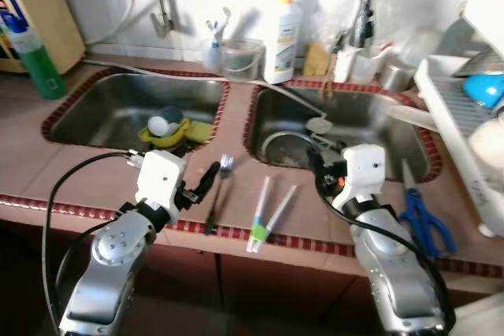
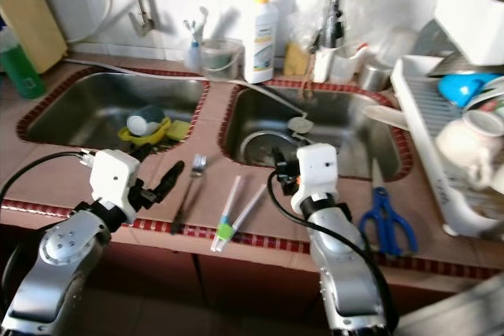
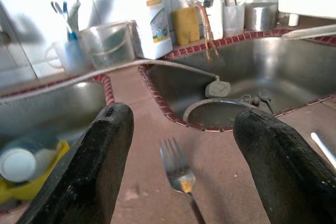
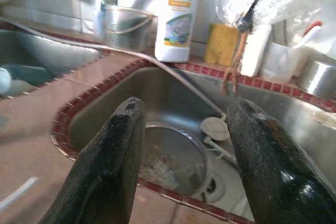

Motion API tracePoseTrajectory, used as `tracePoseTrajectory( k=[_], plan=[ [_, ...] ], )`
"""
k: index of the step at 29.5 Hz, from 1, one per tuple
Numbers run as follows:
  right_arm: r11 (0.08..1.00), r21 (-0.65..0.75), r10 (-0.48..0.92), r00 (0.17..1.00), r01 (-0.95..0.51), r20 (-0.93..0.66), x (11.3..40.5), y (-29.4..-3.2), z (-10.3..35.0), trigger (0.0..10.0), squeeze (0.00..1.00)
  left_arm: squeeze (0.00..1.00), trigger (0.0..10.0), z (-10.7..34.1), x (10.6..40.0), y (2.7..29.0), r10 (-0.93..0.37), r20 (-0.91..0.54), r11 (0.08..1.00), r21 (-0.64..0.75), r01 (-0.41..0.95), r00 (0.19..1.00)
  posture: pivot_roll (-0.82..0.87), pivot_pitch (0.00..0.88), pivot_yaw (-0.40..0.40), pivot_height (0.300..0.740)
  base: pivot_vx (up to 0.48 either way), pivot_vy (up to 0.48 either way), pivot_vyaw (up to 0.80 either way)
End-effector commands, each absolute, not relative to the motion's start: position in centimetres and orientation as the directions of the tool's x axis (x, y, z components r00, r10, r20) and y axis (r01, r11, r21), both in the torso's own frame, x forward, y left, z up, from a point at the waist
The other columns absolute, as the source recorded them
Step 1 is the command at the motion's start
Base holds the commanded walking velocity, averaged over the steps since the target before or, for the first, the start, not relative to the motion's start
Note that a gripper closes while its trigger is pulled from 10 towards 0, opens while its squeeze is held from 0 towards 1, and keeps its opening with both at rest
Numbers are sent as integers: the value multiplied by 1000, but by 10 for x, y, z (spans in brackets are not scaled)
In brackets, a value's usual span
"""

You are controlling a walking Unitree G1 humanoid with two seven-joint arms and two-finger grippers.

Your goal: Kitchen organization

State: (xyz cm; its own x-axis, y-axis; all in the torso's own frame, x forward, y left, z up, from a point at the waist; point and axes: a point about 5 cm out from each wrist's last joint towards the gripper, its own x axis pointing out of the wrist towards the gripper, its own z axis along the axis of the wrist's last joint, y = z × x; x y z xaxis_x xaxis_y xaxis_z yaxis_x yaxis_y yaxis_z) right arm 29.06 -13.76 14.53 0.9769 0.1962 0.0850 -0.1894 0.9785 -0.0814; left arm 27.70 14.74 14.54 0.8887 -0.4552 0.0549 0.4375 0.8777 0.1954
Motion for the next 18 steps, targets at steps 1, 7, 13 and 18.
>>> tracePoseTrajectory(
  k=[1, 7, 13, 18],
  plan=[
    [976, -79, 212, 972, -205, 103, 289, -131, 150, 10000, 0, 0, 10000, 147, 278, 151, -450, 50, 882, 184, 434, 892, -6, 66, -2, 740, 0, 0, 0],
    [974, -79, 218, 970, -211, 103, 287, -131, 150, 10000, 0, 0, 10000, 144, 277, 148, -478, 16, 864, 187, 467, 878, -9, 64, -3, 740, 0, 0, 0],
    [967, -85, 250, 962, -241, 110, 285, -131, 152, 10000, 0, 0, 10000, 142, 273, 147, -502, -6, 847, 197, 493, 865, -10, 65, -3, 740, 0, 0, 0],
    [945, -89, 325, 935, -315, 139, 283, -130, 161, 10000, 0, 0, 10000, 139, 274, 144, -506, -45, 841, 196, 504, 861, -13, 64, -1, 740, 0, 0, 0]
  ],
)
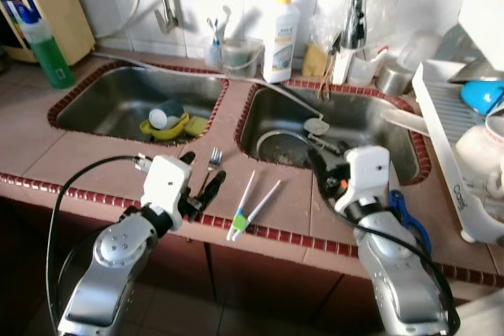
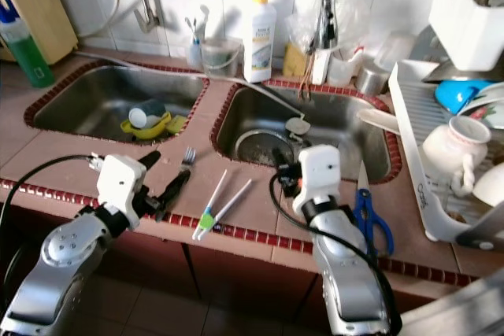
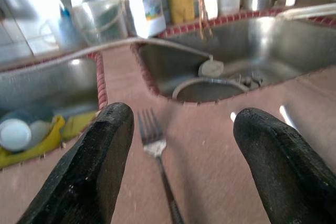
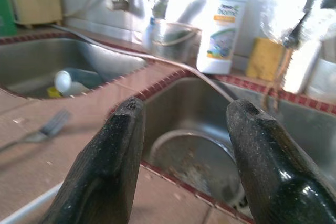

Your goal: Kitchen organization

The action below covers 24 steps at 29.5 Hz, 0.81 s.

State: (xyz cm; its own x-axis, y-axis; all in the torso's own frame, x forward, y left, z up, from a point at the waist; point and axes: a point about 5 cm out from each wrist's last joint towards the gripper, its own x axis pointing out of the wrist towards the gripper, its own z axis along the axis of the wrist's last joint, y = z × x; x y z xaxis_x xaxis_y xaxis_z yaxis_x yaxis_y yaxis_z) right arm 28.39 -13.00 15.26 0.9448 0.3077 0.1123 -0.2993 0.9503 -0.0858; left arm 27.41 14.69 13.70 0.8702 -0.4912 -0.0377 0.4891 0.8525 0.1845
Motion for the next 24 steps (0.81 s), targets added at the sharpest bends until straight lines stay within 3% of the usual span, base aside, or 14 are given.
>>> tracePoseTrajectory(
  k=[1, 15, 24],
  plan=[
    [941, -90, 336, 931, -325, 144, 283, -130, 163, 10000, 0, 0, 10000, 137, 274, 143, -508, -61, 838, 196, 510, 859, -15, 66, 0, 740, 0, 0, 0],
    [923, -113, 382, 911, -368, 155, 282, -133, 171, 10000, 0, 0, 10000, 132, 288, 118, -504, -131, 850, 100, 517, 854, -33, 87, 15, 740, 0, 0, 0],
    [887, -82, 461, 874, -454, 154, 276, -122, 172, 10000, 0, 0, 10000, 124, 288, 122, -457, -167, 881, 49, 471, 873, -31, 106, 9, 740, 0, 0, 0]
  ],
)
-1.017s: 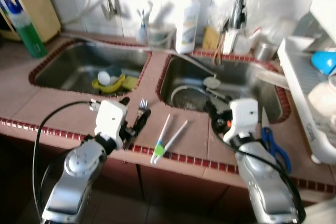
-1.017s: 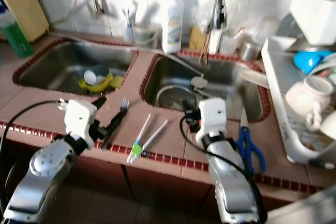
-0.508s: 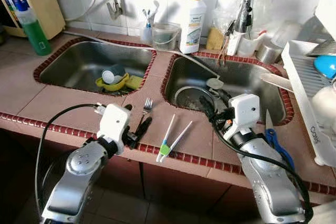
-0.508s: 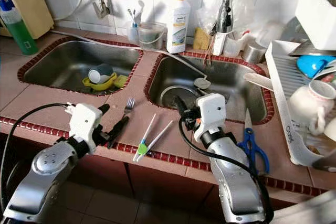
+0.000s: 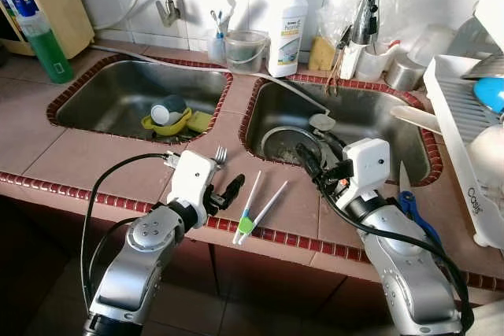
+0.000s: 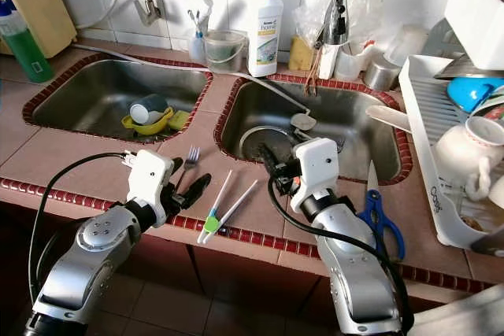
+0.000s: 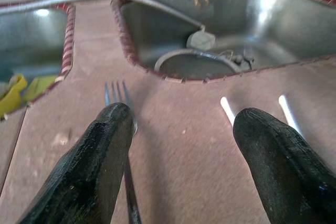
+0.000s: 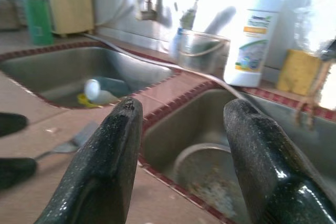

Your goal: Kitchen organization

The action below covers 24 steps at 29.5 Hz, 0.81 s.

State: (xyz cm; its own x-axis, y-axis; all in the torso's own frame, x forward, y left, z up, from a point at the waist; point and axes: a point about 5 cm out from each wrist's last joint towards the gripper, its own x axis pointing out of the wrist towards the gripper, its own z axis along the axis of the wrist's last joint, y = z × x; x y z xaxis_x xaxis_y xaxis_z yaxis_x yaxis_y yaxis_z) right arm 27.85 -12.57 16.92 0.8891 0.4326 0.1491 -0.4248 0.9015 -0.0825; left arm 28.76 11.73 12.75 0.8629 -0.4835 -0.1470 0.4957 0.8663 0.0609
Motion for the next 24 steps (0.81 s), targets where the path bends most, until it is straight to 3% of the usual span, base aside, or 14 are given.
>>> tracePoseTrajectory(
  k=[1, 10, 24],
  plan=[
    [882, -81, 471, 869, -464, 152, 276, -120, 172, 10000, 0, 0, 10000, 123, 289, 123, -444, -174, 889, 43, 457, 879, -31, 106, 9, 740, 0, 0, 0],
    [817, -14, 576, 815, -576, 71, 260, -114, 162, 10000, 0, 0, 10000, 123, 293, 126, -409, -183, 908, 22, 419, 894, -40, 125, -4, 740, 0, 0, 0],
    [806, 47, 591, 807, -589, -15, 235, -120, 153, 10000, 0, 0, 10000, 113, 297, 127, -388, -231, 916, 11, 401, 892, -80, 150, -6, 740, 0, 0, 0]
  ],
)
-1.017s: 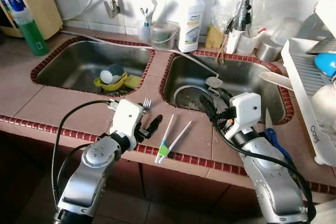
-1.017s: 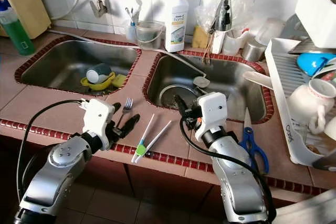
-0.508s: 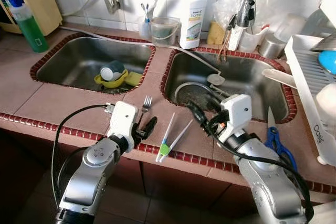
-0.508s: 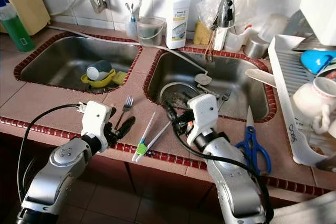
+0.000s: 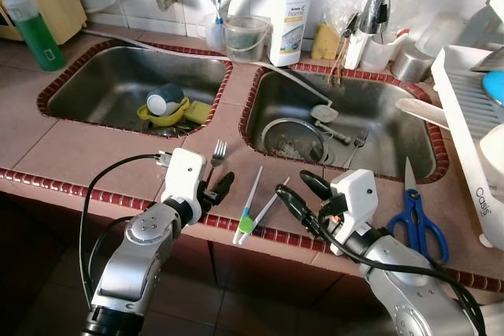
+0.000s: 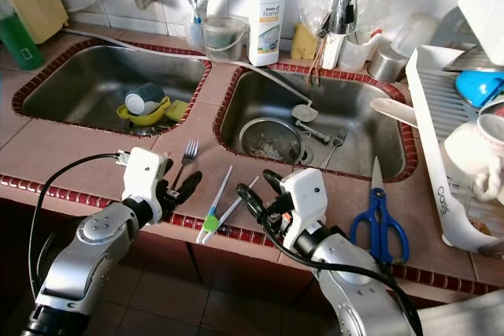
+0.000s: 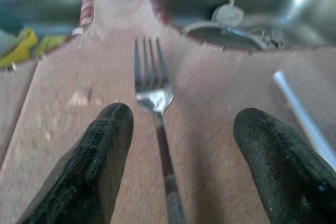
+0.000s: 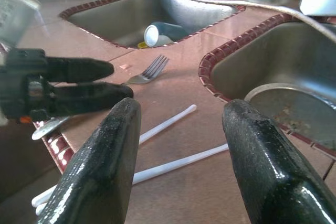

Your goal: Kitchen organization

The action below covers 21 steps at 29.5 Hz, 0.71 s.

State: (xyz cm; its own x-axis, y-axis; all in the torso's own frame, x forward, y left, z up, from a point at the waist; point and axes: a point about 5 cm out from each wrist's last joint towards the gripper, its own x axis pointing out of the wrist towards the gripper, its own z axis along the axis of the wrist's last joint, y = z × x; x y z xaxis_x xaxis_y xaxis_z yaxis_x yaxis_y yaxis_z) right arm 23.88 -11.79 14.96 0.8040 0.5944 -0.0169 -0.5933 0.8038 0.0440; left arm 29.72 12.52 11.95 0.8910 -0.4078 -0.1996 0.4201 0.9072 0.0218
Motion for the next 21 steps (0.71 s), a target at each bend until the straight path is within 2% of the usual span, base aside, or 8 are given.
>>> tracePoseTrajectory(
  k=[1, 12, 16, 17, 18, 19, 20, 21],
  plan=[
    [808, 48, 589, 808, -588, -17, 235, -120, 153, 10000, 0, 0, 10000, 112, 297, 127, -385, -236, 917, 13, 399, 892, -80, 150, -6, 740, 0, 0, 0],
    [821, 63, 571, 821, -568, -29, 229, -121, 155, 10000, 0, 0, 10000, 106, 300, 129, -345, -260, 935, -6, 356, 902, -99, 154, 5, 740, 0, 0, 0],
    [828, 63, 560, 828, -558, -30, 227, -122, 156, 10000, 0, 0, 10000, 96, 301, 133, -304, -323, 947, -4, 320, 896, -107, 154, 16, 740, 0, 0, 0],
    [830, 60, 557, 830, -555, -30, 226, -122, 157, 10000, 0, 0, 8314, 95, 302, 135, -295, -332, 950, -5, 312, 896, -111, 153, 20, 740, 0, 0, 0],
    [830, 60, 557, 830, -555, -30, 226, -122, 157, 10000, 0, 0, 8314, 95, 302, 135, -295, -332, 950, -5, 312, 896, -111, 153, 20, 740, 0, 0, 0],
    [833, 60, 552, 833, -550, -25, 226, -123, 158, 10000, 0, 0, 9490, 93, 303, 137, -281, -348, 952, 16, 305, 895, -113, 152, 23, 740, 0, 0, 0],
    [836, 61, 548, 837, -546, -22, 226, -124, 158, 10000, 0, 0, 6078, 92, 303, 138, -283, -354, 951, 18, 309, 891, -114, 151, 26, 740, 0, 0, 0],
    [837, 61, 545, 838, -543, -21, 226, -124, 158, 10000, 0, 0, 6078, 92, 303, 138, -289, -352, 949, 15, 314, 890, -114, 150, 27, 740, 0, 0, 0]
  ],
)
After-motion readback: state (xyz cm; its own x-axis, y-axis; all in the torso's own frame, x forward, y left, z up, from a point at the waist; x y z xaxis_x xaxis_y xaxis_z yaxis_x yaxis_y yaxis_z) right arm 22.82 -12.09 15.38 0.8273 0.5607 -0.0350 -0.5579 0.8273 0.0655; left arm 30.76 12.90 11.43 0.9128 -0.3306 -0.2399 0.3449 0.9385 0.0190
